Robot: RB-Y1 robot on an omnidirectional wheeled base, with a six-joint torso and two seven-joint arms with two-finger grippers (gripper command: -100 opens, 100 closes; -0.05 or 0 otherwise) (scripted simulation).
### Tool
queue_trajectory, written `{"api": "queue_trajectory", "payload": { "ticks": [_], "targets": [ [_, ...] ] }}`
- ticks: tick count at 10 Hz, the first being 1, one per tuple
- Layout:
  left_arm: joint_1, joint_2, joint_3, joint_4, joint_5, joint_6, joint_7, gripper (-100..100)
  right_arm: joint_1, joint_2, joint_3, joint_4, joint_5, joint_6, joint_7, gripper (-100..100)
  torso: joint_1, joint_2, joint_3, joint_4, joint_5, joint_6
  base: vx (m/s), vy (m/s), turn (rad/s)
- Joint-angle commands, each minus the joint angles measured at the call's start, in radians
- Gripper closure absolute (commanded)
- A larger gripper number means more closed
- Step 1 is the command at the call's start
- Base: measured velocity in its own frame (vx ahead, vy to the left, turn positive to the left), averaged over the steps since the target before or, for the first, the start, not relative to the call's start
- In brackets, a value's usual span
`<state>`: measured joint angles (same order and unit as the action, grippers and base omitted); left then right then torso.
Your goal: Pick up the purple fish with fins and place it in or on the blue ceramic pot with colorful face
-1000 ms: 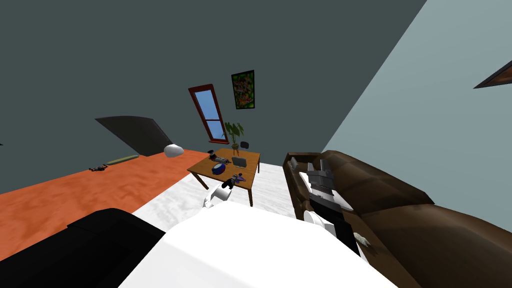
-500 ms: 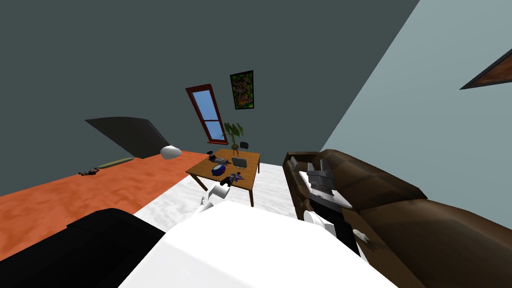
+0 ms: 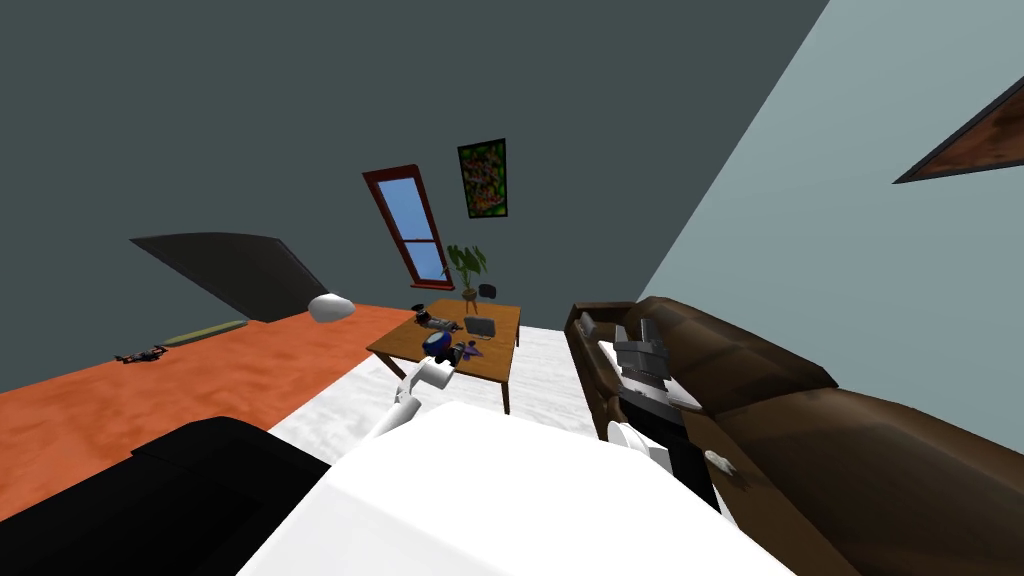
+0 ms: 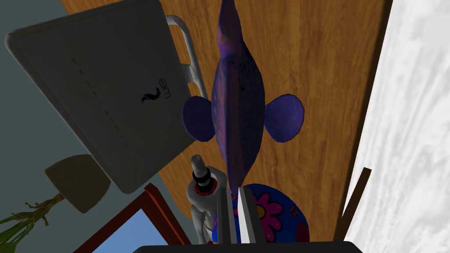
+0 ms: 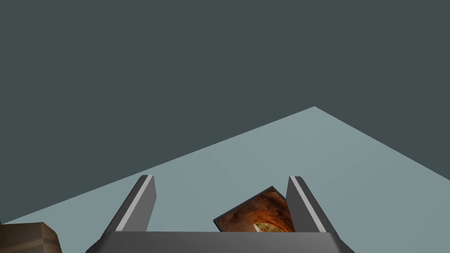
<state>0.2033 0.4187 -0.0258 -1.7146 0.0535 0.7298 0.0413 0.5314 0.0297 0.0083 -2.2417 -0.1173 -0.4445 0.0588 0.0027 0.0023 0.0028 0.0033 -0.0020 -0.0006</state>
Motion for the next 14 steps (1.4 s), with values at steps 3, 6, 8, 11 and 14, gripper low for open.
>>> {"api": "queue_trajectory", "payload": {
  "ticks": [3, 6, 8, 11, 14],
  "targets": [
    [-0.008, 0.034, 0.037, -0.040, 0.017, 0.076, 0.012, 100, 0.000, 0.000, 0.000, 0.000, 0.000, 0.000, 0.000, 0, 0.000, 0.000, 0.000, 0.000, 0.000, 0.000, 0.006, 0.075, -0.049],
    [-0.015, 0.063, 0.067, -0.073, 0.032, 0.137, 0.022, 100, 0.000, 0.000, 0.000, 0.000, 0.000, 0.000, 0.000, 0, 0.000, 0.000, 0.000, 0.001, 0.000, 0.000, 0.009, 0.082, -0.062],
    [-0.018, 0.082, 0.087, -0.095, 0.042, 0.176, 0.028, 100, 0.000, 0.000, 0.000, 0.000, 0.000, 0.000, 0.000, 0, -0.001, 0.002, 0.001, 0.001, -0.001, 0.000, -0.007, 0.065, -0.049],
    [-0.023, 0.104, 0.109, -0.120, 0.053, 0.221, 0.035, 100, 0.000, 0.000, 0.000, 0.000, 0.000, 0.000, 0.000, 0, -0.003, 0.002, 0.002, 0.001, -0.001, 0.000, -0.003, 0.066, -0.044],
    [-0.030, 0.135, 0.142, -0.154, 0.069, 0.287, 0.045, 100, 0.000, 0.000, 0.000, 0.000, 0.000, 0.000, 0.000, 0, -0.004, 0.002, 0.002, 0.002, -0.002, 0.000, 0.000, 0.070, -0.060]
  ]
}}
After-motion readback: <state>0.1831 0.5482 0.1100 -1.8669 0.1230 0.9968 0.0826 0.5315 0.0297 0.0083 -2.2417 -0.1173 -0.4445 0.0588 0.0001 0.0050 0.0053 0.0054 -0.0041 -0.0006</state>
